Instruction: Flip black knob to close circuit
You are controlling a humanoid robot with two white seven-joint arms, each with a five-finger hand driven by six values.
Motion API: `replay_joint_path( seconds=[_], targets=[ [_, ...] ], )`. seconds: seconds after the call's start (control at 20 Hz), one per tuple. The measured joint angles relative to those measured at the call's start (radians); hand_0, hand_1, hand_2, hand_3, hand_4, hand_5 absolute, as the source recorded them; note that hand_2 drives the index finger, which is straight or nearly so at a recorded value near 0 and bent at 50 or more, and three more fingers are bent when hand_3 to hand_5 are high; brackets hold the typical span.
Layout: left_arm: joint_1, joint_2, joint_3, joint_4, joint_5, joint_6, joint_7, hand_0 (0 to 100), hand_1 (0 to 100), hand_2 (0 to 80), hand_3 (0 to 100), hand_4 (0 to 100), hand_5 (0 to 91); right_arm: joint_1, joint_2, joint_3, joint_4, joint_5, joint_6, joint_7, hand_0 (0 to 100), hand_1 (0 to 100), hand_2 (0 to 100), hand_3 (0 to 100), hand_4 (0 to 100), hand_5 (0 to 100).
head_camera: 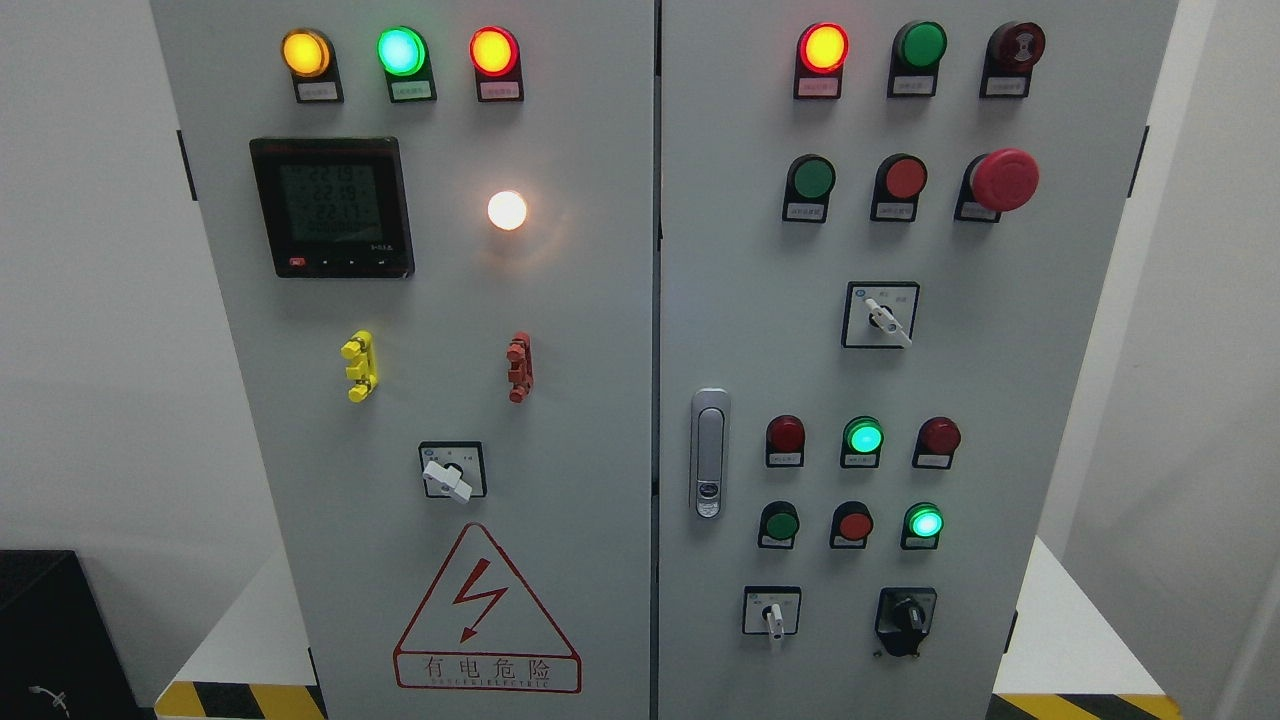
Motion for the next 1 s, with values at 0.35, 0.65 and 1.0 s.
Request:
replay_joint_path(
  seconds=[0.35, 0.65, 1.0],
  targets=[
    [0.0, 0.0, 0.0, 0.0, 0.0, 0.004, -0.001, 12, 56, 0.0, 0, 0, 0.0, -0.046, 0.0, 0.019, 0.005, 0.003, -0.058, 0.001, 0, 19, 0, 0, 0, 0],
    [0.0, 0.0, 0.0, 0.0, 0.0, 0.003, -0.001, 12, 56, 0.0, 0, 0, 0.0, -0.108, -0.002, 0.036, 0.028, 0.025, -0.137, -0.026, 0, 19, 4, 13, 6, 0],
    [0.0, 0.0, 0.0, 0.0, 0.0, 0.001, -0.001, 12, 56, 0.0, 0, 0, 0.0, -0.133, -0.015, 0.045, -0.087, 0.119, -0.154, -0.145, 0, 22, 29, 49, 36, 15]
  ],
)
